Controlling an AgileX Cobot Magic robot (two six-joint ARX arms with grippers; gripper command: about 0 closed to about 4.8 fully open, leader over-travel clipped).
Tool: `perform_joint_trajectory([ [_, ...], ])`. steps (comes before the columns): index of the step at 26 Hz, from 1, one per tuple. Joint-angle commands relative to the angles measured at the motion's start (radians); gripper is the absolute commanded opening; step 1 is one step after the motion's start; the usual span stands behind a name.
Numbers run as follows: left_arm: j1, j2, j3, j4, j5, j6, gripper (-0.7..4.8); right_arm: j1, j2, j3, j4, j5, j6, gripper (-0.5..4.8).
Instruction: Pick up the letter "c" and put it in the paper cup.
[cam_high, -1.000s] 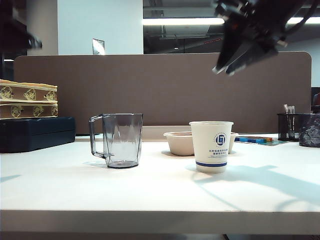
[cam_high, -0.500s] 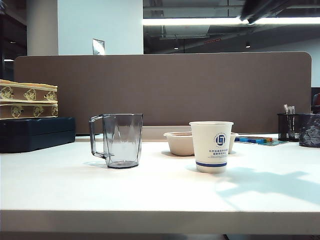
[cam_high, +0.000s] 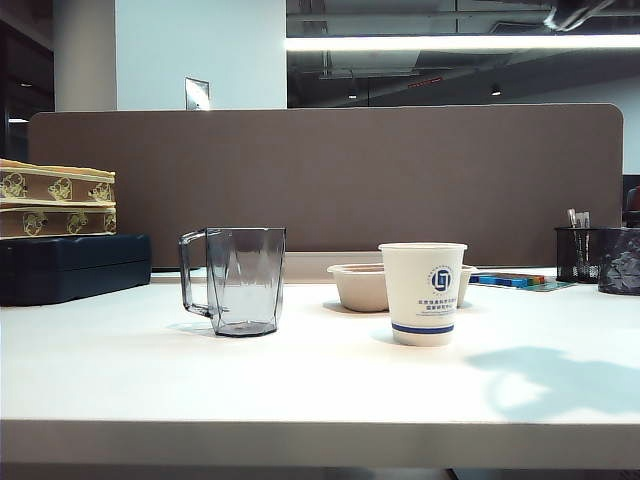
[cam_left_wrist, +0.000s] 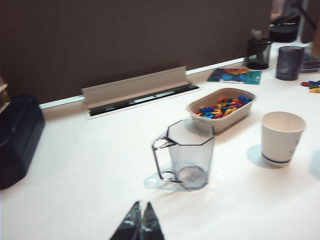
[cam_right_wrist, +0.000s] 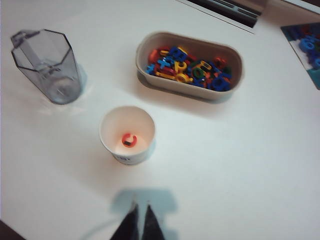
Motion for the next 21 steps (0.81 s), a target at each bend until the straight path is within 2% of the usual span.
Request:
perform_joint_trajectory([
  [1,0.0,0.002,0.014,-0.011,-0.013,0.005,0.03,0.001,-0.032,0.005,-0.031,0.016,-0.003,0.08],
  [6,0.0,0.002,0.014,-0.025,-0.013,0.004,0.03,0.001,-0.09,0.005,-0.06,0.025,-0.002,0.07],
  [10,0.0,0.002,0.014,-0.025,-0.024,-0.003,0.03,0.001,-0.156,0.005,-0.061,0.068,-0.002,-0.01],
  [14,0.0,0.002,0.014,-0.02,-0.084,-0.003,-0.06,0.001,-0.221,0.003,-0.081,0.103,-0.003,-0.01],
  [21,0.0,0.002,0.013,-0.018,-0.105,-0.003,-0.06,0.001,-0.32,-0.005,-0.139,0.193,-0.024,-0.01],
])
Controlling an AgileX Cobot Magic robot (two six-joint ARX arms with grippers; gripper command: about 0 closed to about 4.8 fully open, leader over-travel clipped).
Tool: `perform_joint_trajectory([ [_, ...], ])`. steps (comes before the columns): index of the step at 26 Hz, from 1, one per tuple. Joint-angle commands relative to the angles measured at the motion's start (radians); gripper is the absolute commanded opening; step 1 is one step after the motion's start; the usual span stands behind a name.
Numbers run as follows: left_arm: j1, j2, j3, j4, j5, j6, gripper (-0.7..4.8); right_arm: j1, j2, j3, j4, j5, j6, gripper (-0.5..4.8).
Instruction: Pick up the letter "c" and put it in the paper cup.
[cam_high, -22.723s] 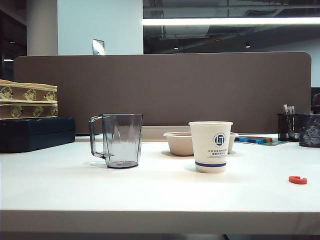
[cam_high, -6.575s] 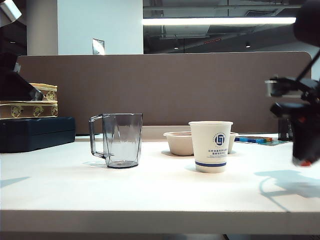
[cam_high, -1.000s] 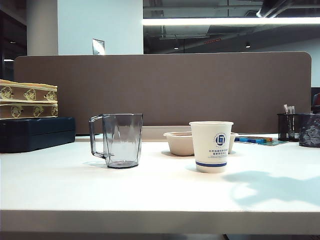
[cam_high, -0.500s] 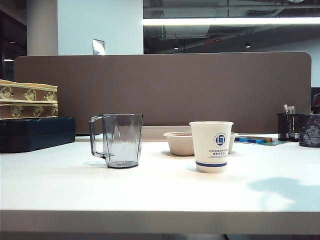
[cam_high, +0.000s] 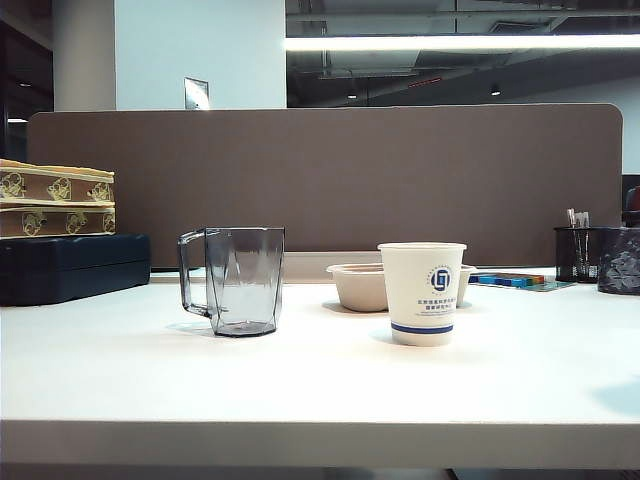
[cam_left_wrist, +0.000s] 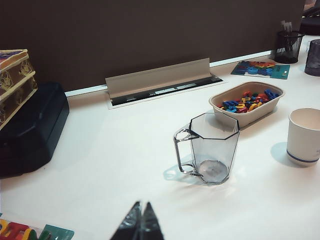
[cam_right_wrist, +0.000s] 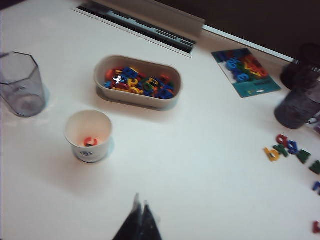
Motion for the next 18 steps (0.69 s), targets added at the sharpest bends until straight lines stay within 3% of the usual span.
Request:
perform_joint_trajectory([
  [1,0.0,0.001,0.002,0.013,-0.018,0.0,-0.06,0.001,-0.078,-0.019,-0.004,0.043,-0.007,-0.01],
  [11,0.0,0.001,-0.025,0.08,-0.023,0.0,-0.06,0.001,-0.315,-0.231,0.205,0.061,-0.008,-0.01],
  [18,0.0,0.002,-0.058,0.118,-0.063,0.0,-0.06,0.001,-0.39,-0.408,0.263,0.061,-0.007,0.0],
])
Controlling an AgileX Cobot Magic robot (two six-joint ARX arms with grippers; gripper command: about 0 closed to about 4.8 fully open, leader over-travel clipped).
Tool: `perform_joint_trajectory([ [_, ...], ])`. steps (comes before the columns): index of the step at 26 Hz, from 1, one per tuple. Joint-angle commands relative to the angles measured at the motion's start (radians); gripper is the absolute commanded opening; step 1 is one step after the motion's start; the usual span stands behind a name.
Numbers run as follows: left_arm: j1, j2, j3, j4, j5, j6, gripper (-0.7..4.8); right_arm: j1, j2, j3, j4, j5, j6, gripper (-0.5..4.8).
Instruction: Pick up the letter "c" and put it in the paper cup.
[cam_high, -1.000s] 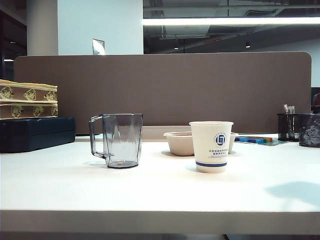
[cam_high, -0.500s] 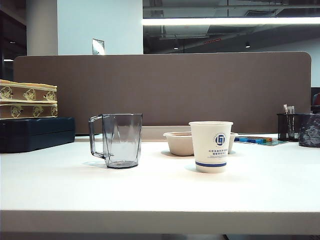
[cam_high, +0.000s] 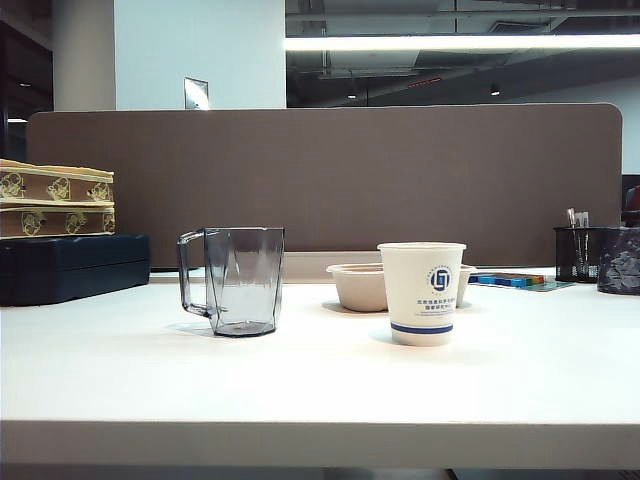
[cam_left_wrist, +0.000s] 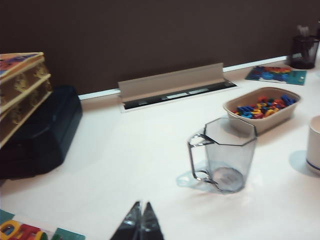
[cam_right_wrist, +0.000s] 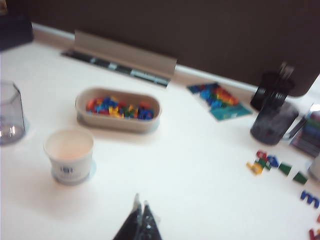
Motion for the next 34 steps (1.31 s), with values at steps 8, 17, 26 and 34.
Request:
perform_joint_trajectory([
  [8,0.0,0.002,-0.064,0.106,-0.01,0.0,-0.06,0.001,0.002,-0.193,0.343,-0.004,0.0,0.0],
  [17,0.0,0.003,-0.174,0.191,-0.081,-0.057,-0.06,0.001,0.037,-0.378,0.52,-0.003,0.085,0.03],
  [26,0.0,0.003,-0.246,0.248,-0.118,-0.117,-0.06,0.0,0.037,-0.562,0.745,0.095,0.081,0.04],
  [34,0.0,0.003,-0.281,0.311,-0.171,-0.117,-0.06,0.0,0.037,-0.629,0.756,0.098,0.08,0.03],
])
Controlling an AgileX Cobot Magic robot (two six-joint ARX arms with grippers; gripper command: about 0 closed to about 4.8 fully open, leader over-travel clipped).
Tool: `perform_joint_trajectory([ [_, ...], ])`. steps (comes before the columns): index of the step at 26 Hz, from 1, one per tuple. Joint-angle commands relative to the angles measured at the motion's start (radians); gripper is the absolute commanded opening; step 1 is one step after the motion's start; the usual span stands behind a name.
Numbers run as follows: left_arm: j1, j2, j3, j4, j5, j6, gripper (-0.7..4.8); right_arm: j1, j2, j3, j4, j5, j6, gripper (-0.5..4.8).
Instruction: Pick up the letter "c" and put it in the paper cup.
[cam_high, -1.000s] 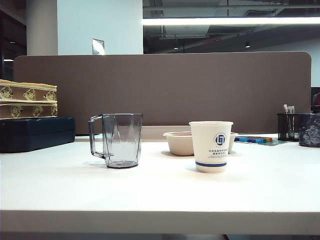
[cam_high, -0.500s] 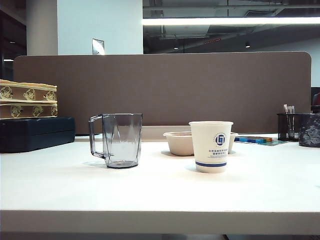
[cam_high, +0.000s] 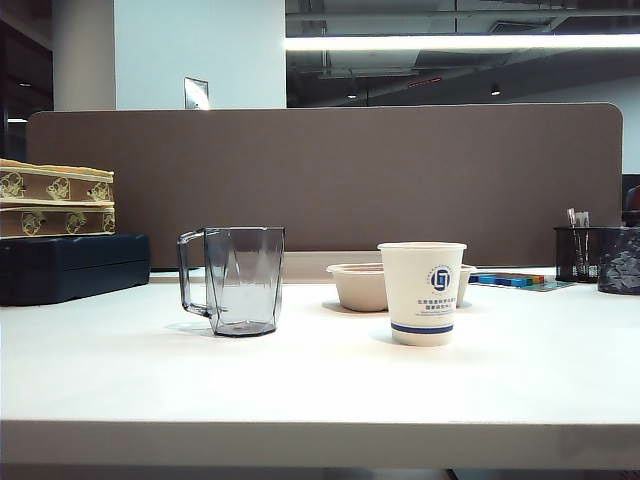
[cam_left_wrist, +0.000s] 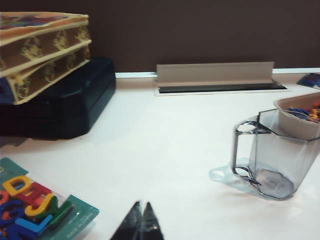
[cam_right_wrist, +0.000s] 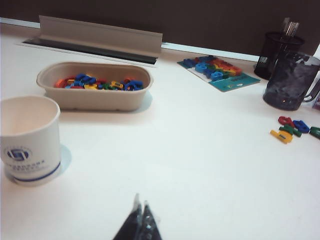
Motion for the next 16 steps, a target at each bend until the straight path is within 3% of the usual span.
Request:
perform_joint_trajectory([
  [1,0.0,0.0,-0.018,0.016,-0.005,-0.004,-0.06,0.001,0.0,-0.011,0.024,0.005,0.0,0.03],
  [16,0.0,-0.002,-0.043,0.0,0.002,-0.018,-0.06,0.0,0.0,-0.053,0.037,0.021,0.0,0.03],
])
